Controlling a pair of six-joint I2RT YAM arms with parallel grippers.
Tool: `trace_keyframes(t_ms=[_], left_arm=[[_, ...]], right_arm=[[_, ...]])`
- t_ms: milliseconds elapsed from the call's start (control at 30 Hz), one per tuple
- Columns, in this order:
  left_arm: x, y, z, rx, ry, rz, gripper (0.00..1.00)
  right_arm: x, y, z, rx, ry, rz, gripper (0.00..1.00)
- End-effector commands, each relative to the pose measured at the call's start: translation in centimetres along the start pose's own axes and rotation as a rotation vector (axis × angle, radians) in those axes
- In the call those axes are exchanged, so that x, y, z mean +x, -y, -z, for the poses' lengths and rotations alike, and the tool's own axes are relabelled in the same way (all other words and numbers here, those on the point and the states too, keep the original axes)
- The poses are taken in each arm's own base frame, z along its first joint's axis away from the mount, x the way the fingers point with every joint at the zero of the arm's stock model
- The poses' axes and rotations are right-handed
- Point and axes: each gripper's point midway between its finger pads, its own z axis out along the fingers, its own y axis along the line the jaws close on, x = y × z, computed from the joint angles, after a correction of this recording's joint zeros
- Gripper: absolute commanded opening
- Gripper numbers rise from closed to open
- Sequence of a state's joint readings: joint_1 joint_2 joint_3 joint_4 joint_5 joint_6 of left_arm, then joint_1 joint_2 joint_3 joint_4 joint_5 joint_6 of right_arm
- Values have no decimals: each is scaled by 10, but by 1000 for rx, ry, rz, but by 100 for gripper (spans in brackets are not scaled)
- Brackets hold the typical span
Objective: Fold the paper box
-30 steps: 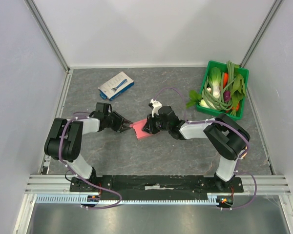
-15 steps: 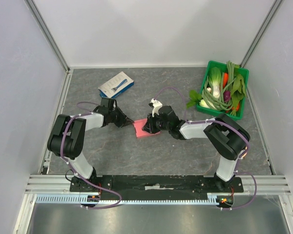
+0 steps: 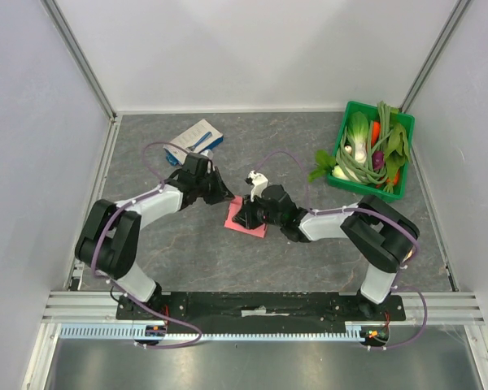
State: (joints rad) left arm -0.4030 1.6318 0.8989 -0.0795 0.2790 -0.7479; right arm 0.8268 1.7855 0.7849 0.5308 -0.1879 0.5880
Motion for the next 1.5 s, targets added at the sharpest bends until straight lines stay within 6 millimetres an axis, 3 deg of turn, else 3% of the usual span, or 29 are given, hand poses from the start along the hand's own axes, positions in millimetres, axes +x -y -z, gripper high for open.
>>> trace_keyframes(t_ms=[0, 33, 67, 133, 267, 567, 600, 667, 700, 733, 800, 833, 933, 967, 1067, 1133, 1233, 1367, 1467], left_arm=[[-4, 41, 29, 71, 85, -190, 2], [-10, 48, 38, 71, 138, -225, 2], [1, 51, 39, 69, 137, -258, 2], [-1, 56, 51, 55, 203, -304, 2], [18, 48, 62, 39, 253, -341, 2], [37, 34, 61, 63, 305, -341, 2], [36, 34, 61, 59, 309, -345, 2], [36, 34, 62, 53, 312, -354, 2], [36, 35, 62, 55, 310, -369, 2], [36, 36, 63, 56, 313, -375, 2], [39, 37, 64, 58, 302, -387, 2], [39, 38, 65, 62, 303, -388, 2], [39, 43, 67, 78, 305, -389, 2], [39, 44, 68, 79, 305, -392, 2], [36, 47, 71, 81, 320, -426, 2], [35, 49, 73, 79, 322, -466, 2], [37, 56, 75, 104, 309, -516, 2], [43, 59, 75, 127, 287, -572, 2], [46, 58, 73, 125, 264, -611, 2]], right_arm=[[29, 27, 10, 132, -50, 16, 21], [28, 28, 12, 145, -41, 29, 21], [25, 24, 15, 146, -26, 36, 21], [23, 21, 20, 157, -9, 48, 21], [17, 15, 30, 182, 28, 73, 22], [26, -5, 39, 147, 2, 97, 24], [30, -7, 44, 138, -26, 89, 26], [17, -20, 58, 104, -1, 88, 28], [19, -22, 65, 100, -21, 92, 34], [5, -29, 77, 91, 11, 114, 38], [-3, -25, 94, 131, 3, 124, 47], [-20, -32, 108, 111, 51, 127, 51], [-44, -18, 131, 141, 105, 73, 67], [-52, 1, 136, 187, 103, 44, 69], [-52, 31, 138, 247, 62, 27, 72], [-48, 37, 133, 229, 30, 22, 73], [-42, 24, 119, 106, 10, 49, 78], [-64, 27, 120, 104, 53, 59, 87], [-80, 42, 125, 203, 11, 206, 92]])
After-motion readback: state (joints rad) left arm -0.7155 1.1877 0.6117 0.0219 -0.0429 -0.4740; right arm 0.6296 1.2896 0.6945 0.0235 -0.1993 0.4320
